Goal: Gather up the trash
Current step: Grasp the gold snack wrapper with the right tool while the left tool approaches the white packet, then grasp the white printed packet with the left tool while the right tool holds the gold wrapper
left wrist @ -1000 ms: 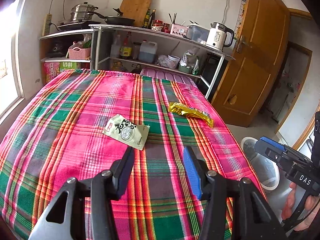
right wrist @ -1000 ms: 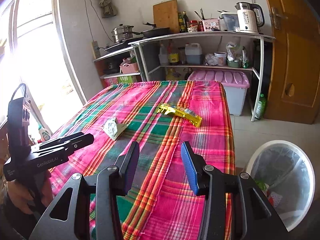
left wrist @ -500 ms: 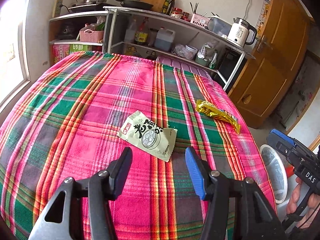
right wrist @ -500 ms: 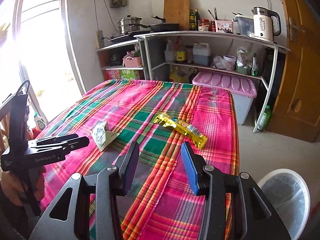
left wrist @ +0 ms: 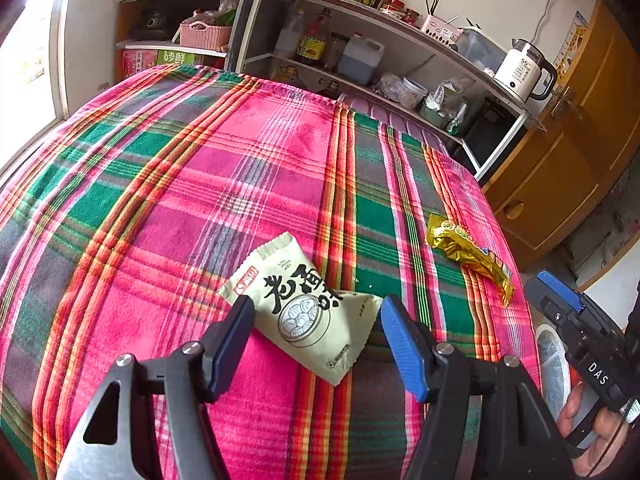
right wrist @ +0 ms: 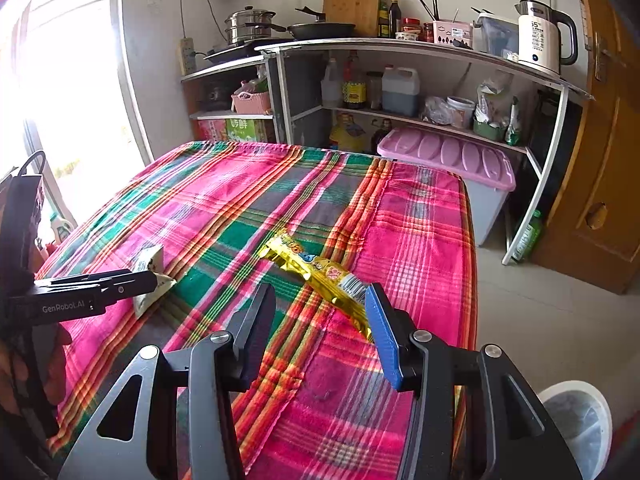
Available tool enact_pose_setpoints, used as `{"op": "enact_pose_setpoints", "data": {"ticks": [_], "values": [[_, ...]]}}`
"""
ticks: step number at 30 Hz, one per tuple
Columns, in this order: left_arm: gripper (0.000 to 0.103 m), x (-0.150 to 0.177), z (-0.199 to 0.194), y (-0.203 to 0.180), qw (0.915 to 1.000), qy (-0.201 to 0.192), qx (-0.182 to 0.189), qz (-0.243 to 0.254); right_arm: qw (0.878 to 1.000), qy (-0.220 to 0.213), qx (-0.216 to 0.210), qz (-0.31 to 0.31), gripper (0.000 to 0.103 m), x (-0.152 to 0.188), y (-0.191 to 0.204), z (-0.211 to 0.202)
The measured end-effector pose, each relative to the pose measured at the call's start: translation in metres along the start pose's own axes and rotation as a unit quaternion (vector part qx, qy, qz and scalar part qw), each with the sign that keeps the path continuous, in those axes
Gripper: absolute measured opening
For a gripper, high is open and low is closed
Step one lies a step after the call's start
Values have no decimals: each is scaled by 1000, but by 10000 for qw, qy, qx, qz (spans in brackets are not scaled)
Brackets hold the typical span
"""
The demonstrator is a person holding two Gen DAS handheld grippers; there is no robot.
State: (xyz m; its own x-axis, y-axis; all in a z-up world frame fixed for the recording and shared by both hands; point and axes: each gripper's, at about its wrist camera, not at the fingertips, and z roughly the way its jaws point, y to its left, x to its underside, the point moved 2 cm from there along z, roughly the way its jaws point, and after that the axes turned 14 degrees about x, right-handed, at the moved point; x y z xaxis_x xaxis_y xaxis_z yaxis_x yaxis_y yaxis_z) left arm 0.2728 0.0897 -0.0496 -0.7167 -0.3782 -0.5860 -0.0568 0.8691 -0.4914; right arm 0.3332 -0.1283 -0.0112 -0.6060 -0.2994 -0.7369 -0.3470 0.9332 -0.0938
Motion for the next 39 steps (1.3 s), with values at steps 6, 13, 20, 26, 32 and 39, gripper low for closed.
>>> {"op": "enact_pose_setpoints", "data": {"ticks": [6,13,20,26,32,39], "values": [[75,-7,14,-10,9996,87,123,256,9995,175,-150,-225,48,-6,0,28],[75,-6,14,-12,9986,69,-82,519,9963,558,-589,-296,48,2,7,39],[75,-4,7,-3,9982,-56,-408,429,9952,518,-359,-743,48,3,19,44],[56,-3,11,-9,9978,25,-296,592,9942,671,-246,-808,27,7,20,47],[43,-1,7,-13,9976,2,-174,671,9967,692,-268,-332,22,10,8,38],[29,7,-3,-20,9963,-72,-43,854,9975,596,-340,-166,21,16,10,13]]}}
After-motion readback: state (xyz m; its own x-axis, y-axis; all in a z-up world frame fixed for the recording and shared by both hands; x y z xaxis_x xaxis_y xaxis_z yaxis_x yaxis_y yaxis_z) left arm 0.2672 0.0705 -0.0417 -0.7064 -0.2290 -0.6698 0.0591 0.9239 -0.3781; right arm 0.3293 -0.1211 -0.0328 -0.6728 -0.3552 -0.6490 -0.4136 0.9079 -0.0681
